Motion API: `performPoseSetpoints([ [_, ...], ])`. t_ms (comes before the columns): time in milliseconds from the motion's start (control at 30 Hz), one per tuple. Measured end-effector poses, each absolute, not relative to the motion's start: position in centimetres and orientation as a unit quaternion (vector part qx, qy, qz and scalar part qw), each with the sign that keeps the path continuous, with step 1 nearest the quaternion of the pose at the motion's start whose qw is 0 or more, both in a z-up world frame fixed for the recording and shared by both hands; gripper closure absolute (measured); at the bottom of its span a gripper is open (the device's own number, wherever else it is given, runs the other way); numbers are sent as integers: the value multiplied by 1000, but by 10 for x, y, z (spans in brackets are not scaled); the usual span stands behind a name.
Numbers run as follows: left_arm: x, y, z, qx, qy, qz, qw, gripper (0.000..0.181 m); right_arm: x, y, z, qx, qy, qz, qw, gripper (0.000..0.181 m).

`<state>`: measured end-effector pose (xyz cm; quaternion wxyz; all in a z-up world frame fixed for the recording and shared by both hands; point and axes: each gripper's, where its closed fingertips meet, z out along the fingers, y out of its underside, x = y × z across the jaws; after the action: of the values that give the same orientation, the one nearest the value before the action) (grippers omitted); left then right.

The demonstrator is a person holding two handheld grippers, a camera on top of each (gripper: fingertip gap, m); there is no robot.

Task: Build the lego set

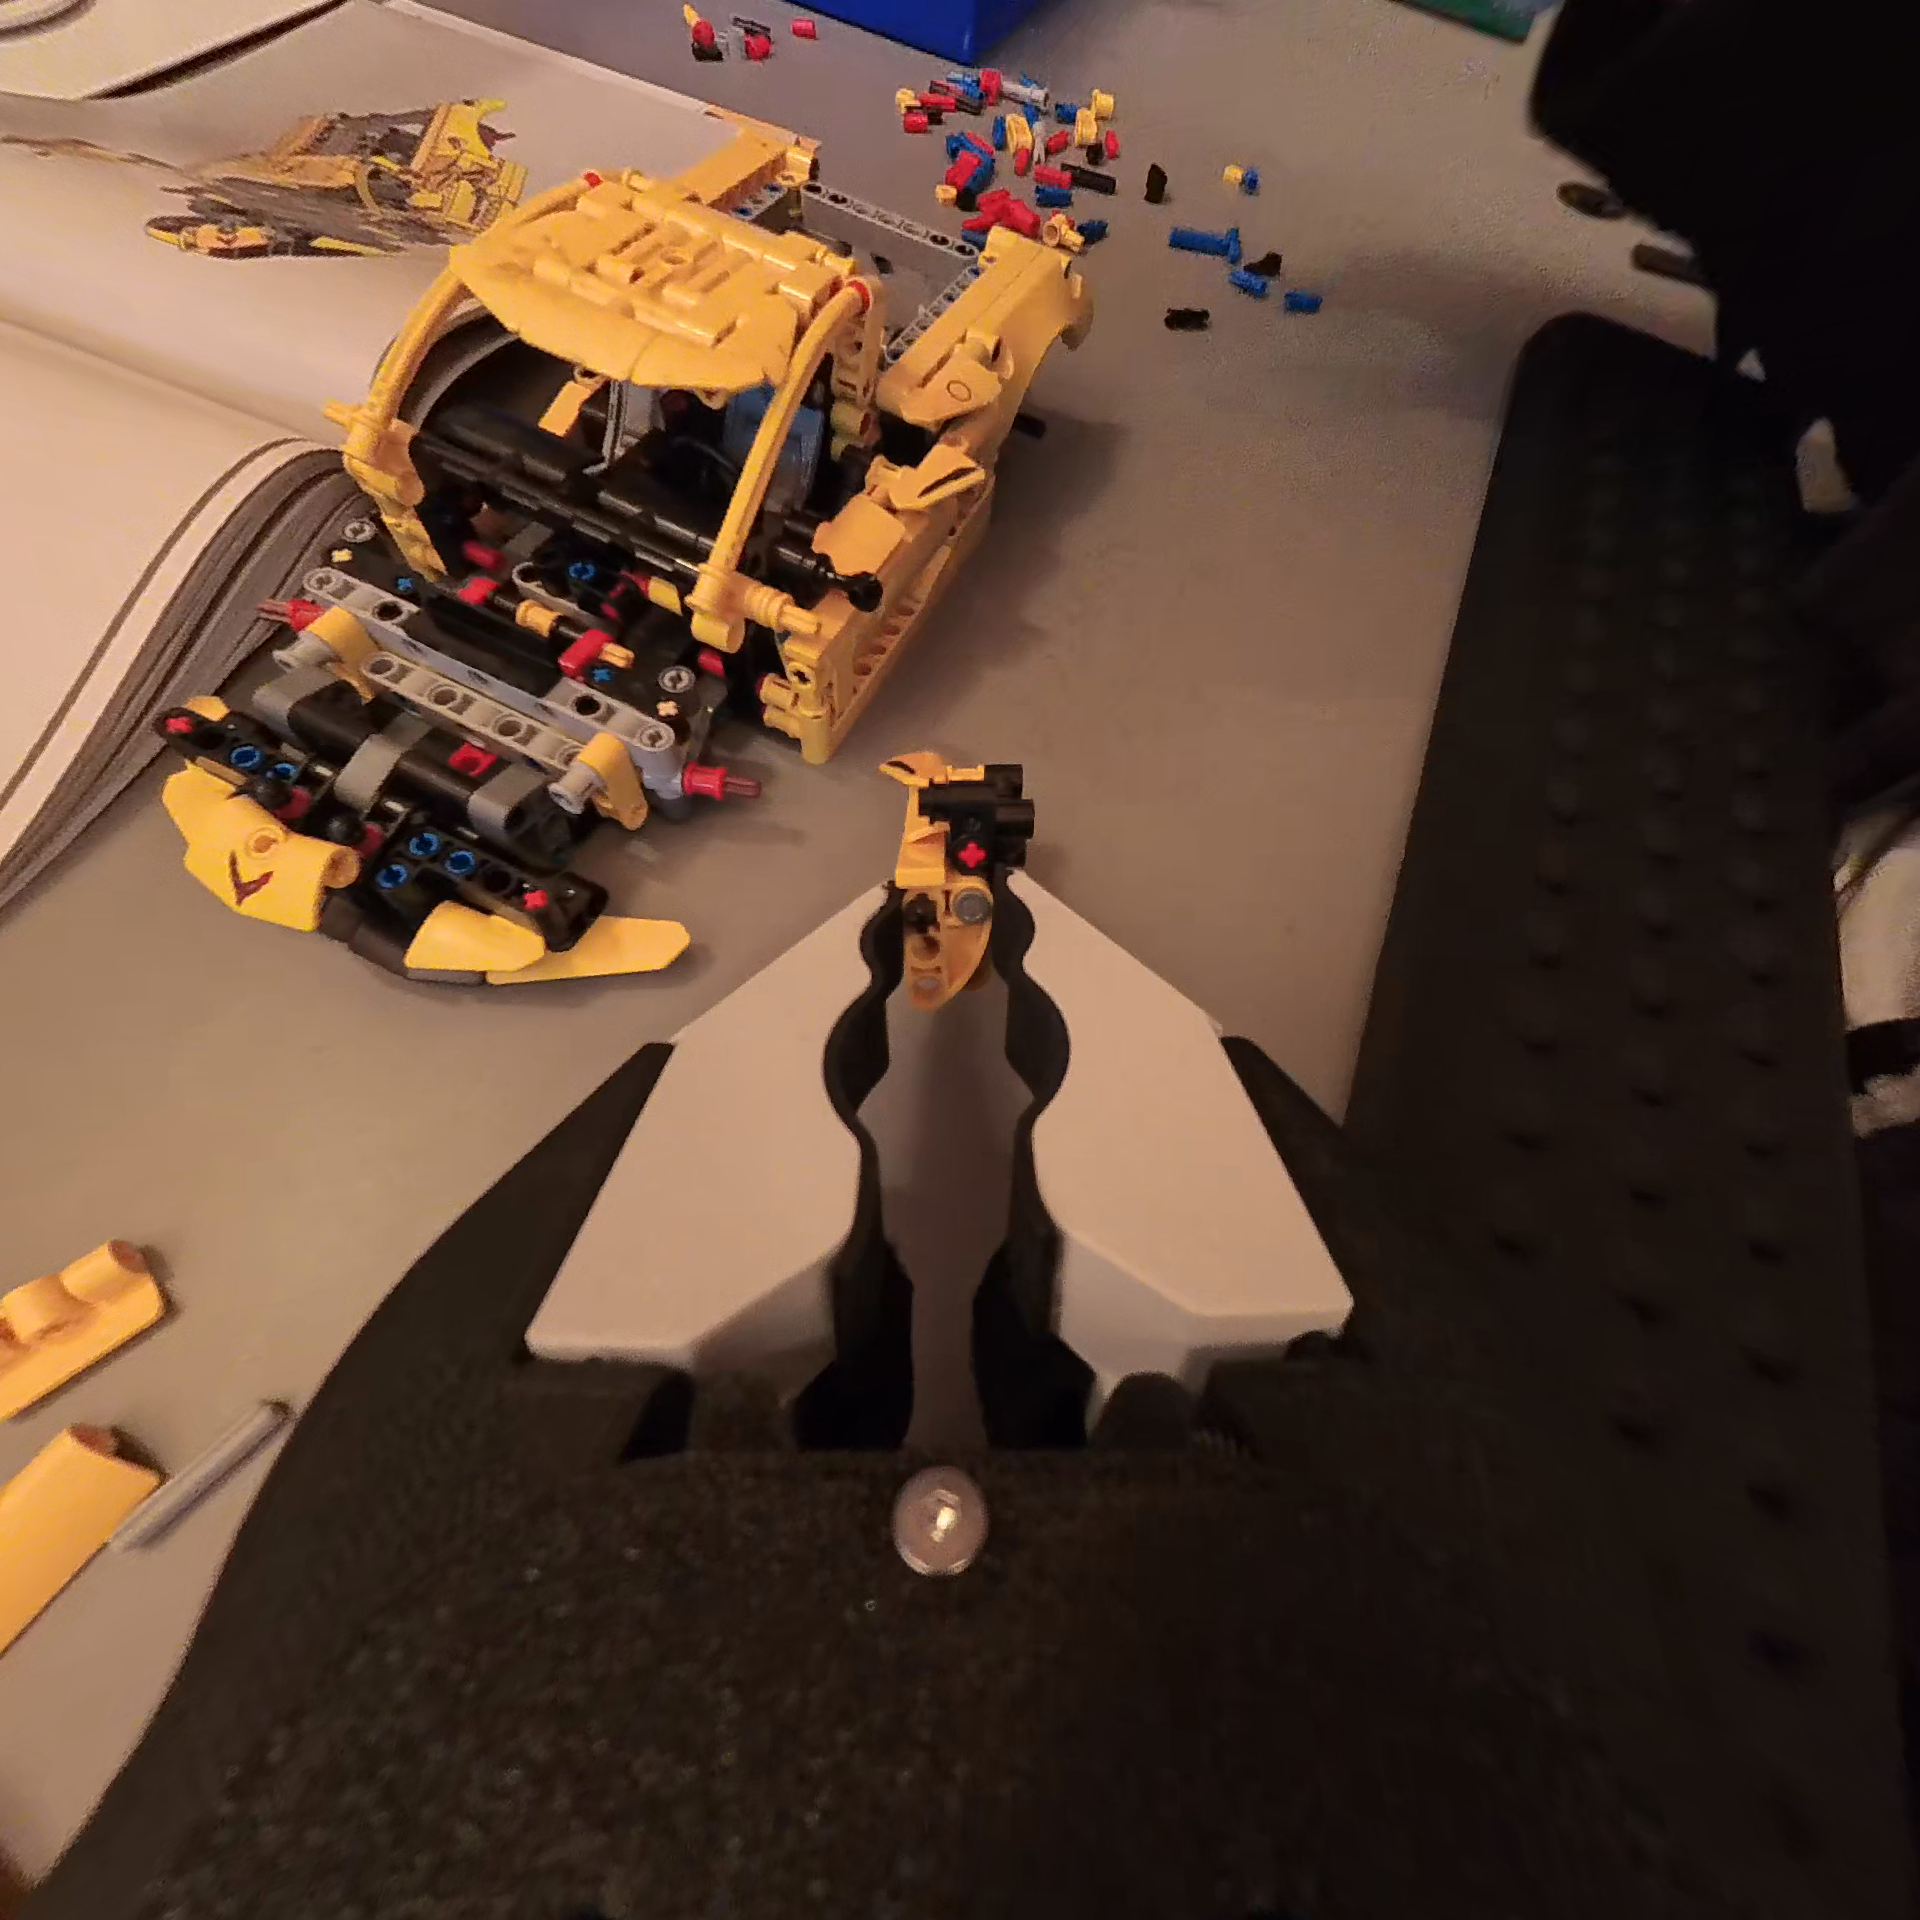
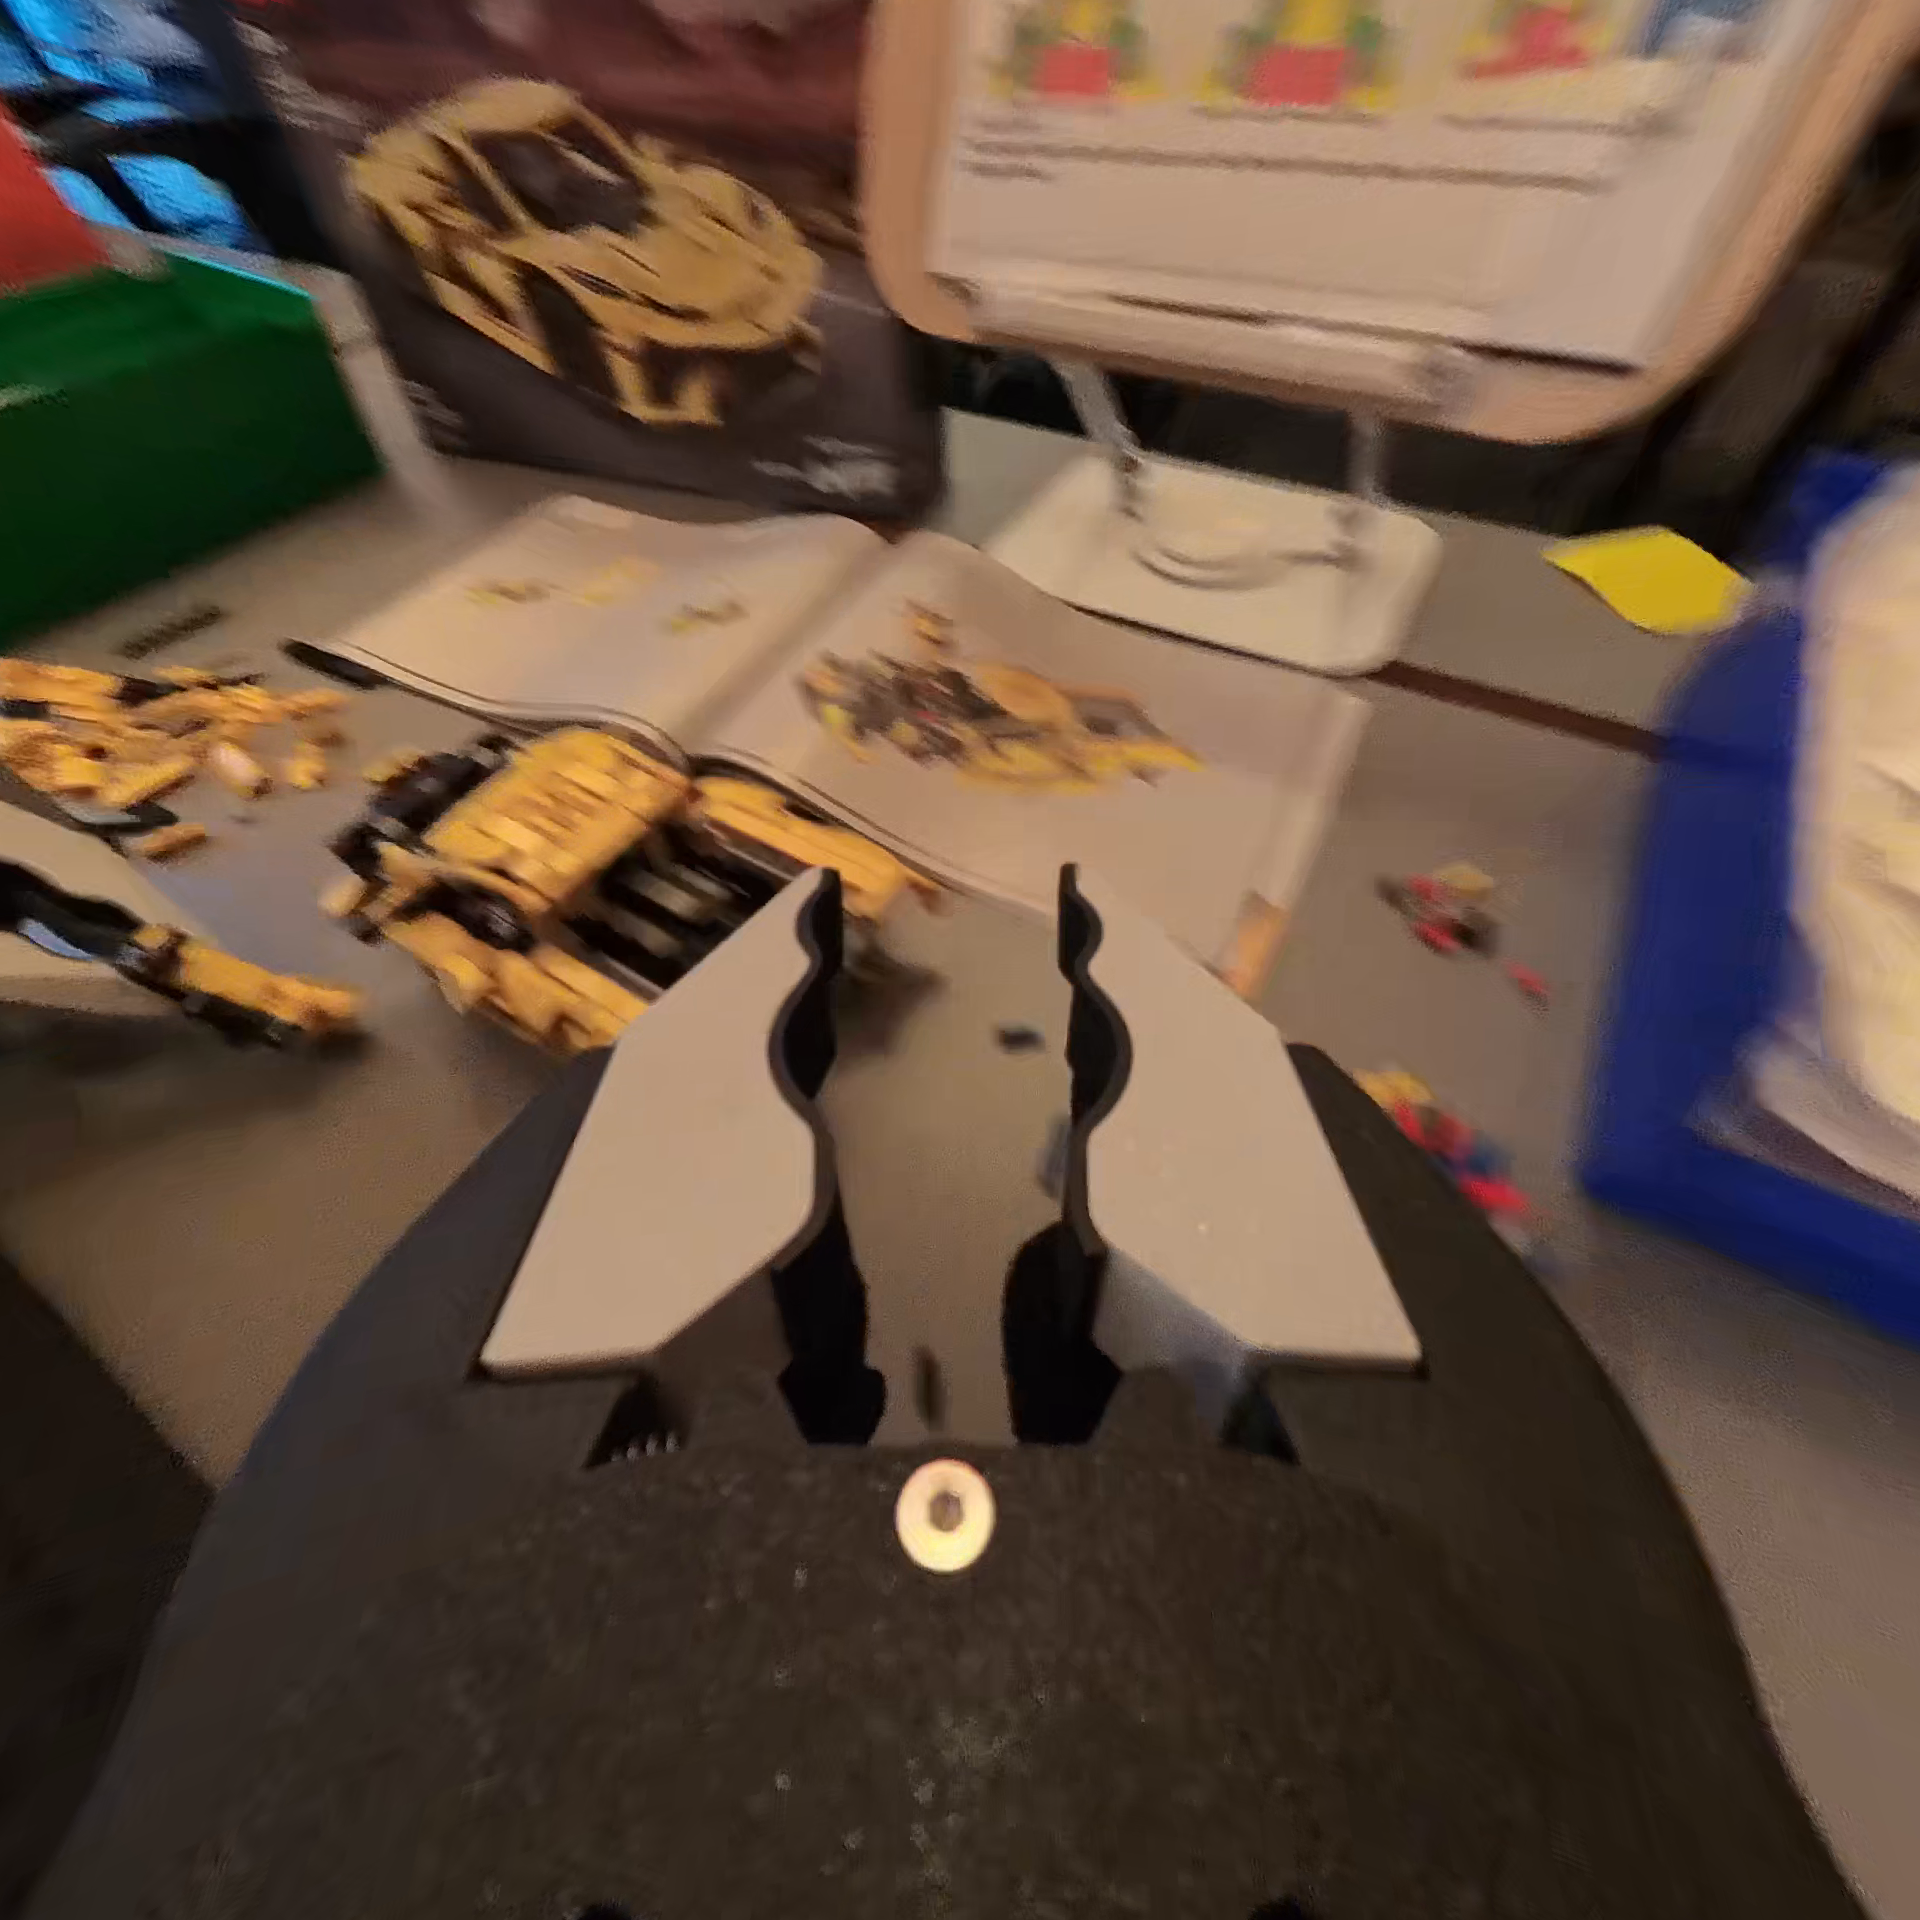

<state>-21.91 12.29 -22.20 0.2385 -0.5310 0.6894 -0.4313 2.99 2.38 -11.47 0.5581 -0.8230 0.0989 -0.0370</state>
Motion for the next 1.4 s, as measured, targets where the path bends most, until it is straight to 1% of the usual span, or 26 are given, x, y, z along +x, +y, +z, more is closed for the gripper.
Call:
performPoseSetpoints([
  [100,-218,124,-222,-536,683,-438,232,166,65,-40,-133,-855,123,-65,499,144],
  [167,-217,124,-222,-536,683,-440,228,165,65,-67,-155,-881,106,-67,456,146],
  [233,-217,123,-223,-536,683,-442,224,166,48,-75,-177,-896,75,-42,435,150],
  [300,-217,123,-223,-535,685,-442,222,166,29,-79,-205,-914,51,-15,403,149],
  [333,-217,123,-223,-534,686,-442,222,165,23,-81,-217,-920,44,-8,389,142],
  [367,-217,123,-223,-533,686,-441,223,165,20,-83,-223,-923,42,-5,383,141],
  [433,-217,123,-223,-533,687,-441,223,165,12,-86,-227,-919,38,18,391,150],
  [567,-216,124,-225,-540,684,-444,210,165,26,-100,-230,-917,32,2,397,166],
  [933,-214,125,-230,-548,686,-437,196,166,33,-100,-249,-925,-8,-3,381,165],
  [1100,-215,123,-230,-546,689,-435,195,166,34,-96,-251,-925,-7,-1,380,170],
  [1133,-215,123,-231,-546,689,-436,193,166,36,-96,-251,-925,-5,-4,379,174],
  [1167,-215,124,-230,-547,688,-436,192,166,36,-96,-251,-926,-7,-6,378,175],
  [1300,-215,123,-230,-545,689,-436,195,166,34,-92,-247,-925,-15,-8,379,175],
  [1400,-214,123,-227,-541,688,-439,204,166,28,-83,-230,-917,-21,-3,399,175],
])
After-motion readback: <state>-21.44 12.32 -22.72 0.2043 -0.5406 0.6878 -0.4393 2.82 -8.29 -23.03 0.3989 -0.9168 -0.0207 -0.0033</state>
